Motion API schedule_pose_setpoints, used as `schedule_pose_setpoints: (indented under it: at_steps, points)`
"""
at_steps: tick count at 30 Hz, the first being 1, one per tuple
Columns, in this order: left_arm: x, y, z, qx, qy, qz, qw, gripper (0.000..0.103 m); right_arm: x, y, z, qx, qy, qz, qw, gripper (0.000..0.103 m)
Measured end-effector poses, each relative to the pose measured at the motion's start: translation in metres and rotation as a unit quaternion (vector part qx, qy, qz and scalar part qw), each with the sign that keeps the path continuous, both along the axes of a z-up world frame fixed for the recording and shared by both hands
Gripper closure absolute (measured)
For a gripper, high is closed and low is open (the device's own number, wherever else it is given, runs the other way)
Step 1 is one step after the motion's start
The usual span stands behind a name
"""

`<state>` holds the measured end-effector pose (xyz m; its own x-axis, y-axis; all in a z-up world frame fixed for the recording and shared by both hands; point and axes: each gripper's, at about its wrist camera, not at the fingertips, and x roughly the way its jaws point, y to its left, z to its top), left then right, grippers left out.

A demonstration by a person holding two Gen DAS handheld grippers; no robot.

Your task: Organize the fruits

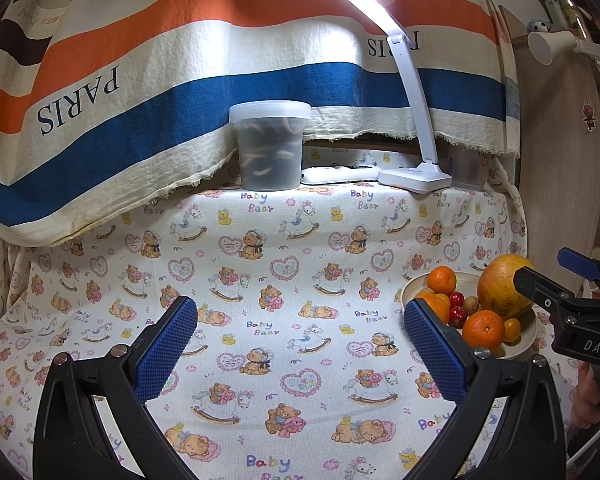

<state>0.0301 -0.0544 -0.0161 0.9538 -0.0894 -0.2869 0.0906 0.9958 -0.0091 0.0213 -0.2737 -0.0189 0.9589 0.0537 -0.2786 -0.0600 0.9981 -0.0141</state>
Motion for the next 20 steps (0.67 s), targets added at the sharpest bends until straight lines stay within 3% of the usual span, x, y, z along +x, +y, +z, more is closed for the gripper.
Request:
schedule_pose_setpoints:
  at_steps: [20]
  points:
    - [0.0003, -0.0005, -0.0005, 0.001, 0.0, -0.004, 1.0, 0.0, 0.0, 0.0004, -0.0003, -0.001, 0.001, 0.0, 1.0, 0.001]
